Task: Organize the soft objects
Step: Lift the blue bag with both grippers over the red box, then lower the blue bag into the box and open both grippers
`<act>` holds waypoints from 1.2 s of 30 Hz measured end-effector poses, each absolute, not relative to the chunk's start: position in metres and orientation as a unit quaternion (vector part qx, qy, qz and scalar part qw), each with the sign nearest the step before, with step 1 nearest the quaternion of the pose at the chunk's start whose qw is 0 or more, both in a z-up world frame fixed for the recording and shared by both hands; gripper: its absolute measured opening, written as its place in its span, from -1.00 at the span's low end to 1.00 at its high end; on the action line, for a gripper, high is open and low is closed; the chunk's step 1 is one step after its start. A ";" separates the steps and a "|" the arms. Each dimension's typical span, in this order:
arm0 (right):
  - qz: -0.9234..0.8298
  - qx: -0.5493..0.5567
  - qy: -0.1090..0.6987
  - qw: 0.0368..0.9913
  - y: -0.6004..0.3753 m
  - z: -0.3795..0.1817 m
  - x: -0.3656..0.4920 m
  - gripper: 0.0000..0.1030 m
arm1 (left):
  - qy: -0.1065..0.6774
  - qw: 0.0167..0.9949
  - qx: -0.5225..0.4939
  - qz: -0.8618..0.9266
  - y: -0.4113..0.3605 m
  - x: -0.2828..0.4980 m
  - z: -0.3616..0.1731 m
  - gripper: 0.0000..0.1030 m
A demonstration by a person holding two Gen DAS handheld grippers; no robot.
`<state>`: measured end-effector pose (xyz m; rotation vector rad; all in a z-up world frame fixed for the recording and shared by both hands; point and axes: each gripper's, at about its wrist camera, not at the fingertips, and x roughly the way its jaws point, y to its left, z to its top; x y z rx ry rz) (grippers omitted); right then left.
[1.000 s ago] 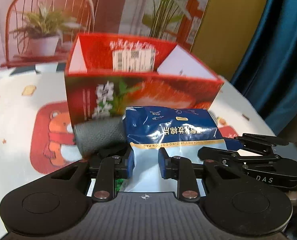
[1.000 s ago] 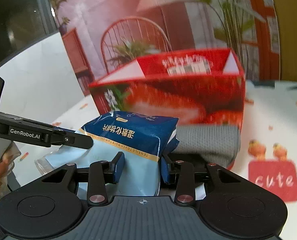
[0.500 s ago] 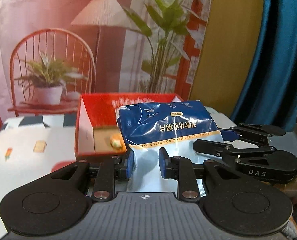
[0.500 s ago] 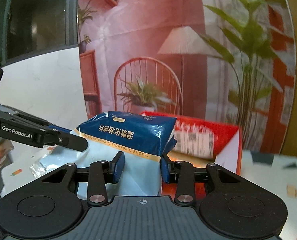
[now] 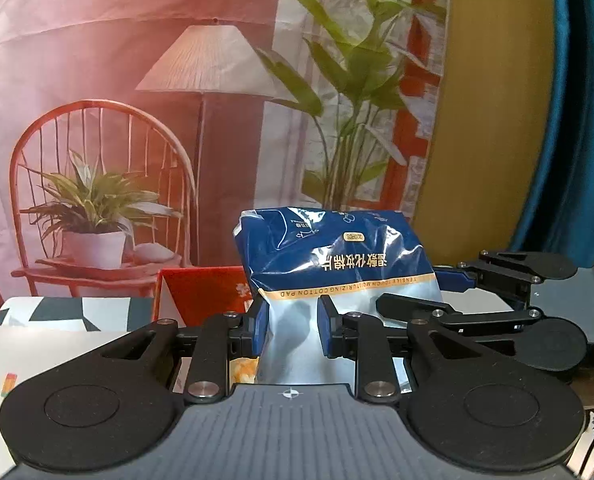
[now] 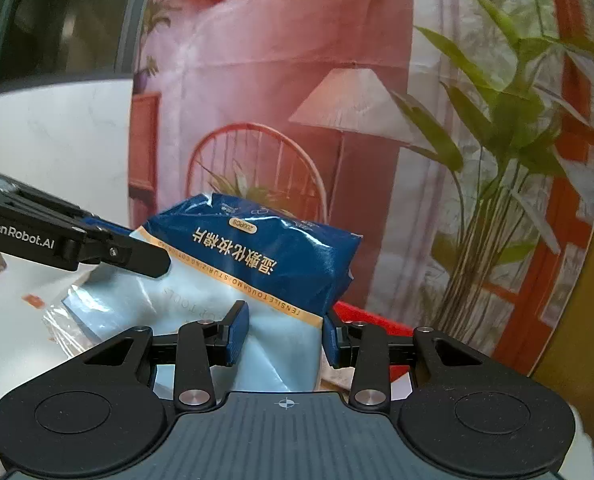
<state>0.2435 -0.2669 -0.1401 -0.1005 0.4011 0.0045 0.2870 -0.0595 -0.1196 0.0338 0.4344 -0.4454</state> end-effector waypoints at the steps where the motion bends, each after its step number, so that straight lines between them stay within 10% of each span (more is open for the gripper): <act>1: -0.002 -0.061 0.203 0.977 -0.267 -0.141 0.251 -0.31 | 0.214 0.953 0.015 -0.215 -0.061 0.293 -0.121 -0.47; 36: 0.010 -0.180 0.466 0.866 -0.243 -0.219 0.360 -0.10 | 0.316 0.934 0.013 -0.166 -0.030 0.355 -0.176 -0.43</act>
